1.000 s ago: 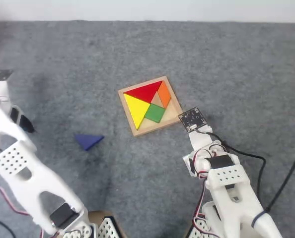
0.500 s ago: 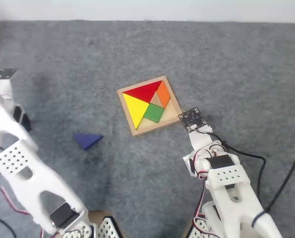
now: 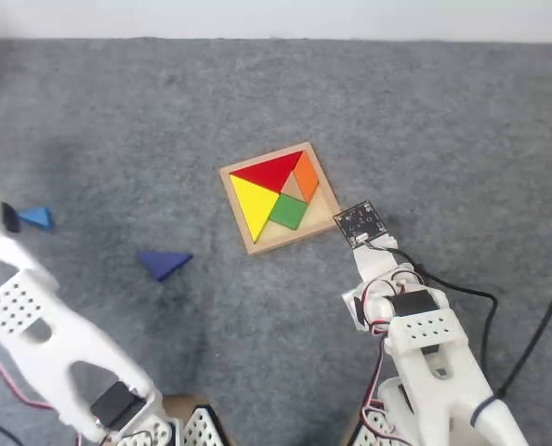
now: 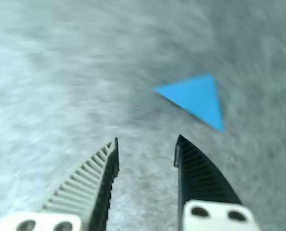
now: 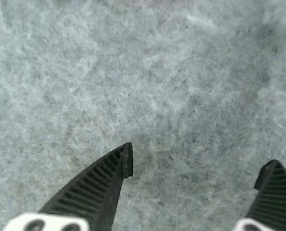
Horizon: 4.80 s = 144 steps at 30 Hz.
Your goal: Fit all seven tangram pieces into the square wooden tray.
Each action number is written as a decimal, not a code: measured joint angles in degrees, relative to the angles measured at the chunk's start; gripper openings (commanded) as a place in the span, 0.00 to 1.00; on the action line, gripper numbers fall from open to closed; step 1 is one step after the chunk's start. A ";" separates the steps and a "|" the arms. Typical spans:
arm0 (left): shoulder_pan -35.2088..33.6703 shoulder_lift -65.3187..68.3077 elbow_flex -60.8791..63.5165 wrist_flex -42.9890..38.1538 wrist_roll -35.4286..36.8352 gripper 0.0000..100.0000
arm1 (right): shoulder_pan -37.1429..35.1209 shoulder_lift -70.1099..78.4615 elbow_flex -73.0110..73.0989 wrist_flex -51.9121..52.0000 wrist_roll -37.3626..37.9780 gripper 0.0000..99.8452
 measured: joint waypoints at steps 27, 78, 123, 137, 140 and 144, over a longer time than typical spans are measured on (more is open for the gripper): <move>2.81 4.04 -5.98 -14.15 14.51 0.19 | 0.00 0.00 0.00 0.00 0.00 0.40; 6.07 2.99 6.95 -1.76 3.34 0.13 | 0.00 0.00 0.00 0.00 0.26 0.40; 12.75 -46.15 86.77 -30.68 -58.90 0.21 | 0.00 0.00 0.00 0.00 0.26 0.40; 10.46 -45.80 87.12 -35.78 -59.34 0.21 | 0.00 0.00 0.00 0.00 0.26 0.40; 10.55 -44.13 86.77 -35.87 -59.78 0.21 | 0.00 0.00 0.00 0.00 0.26 0.40; 10.55 -43.16 86.24 -35.87 -60.66 0.21 | 0.00 0.00 0.00 0.00 0.26 0.40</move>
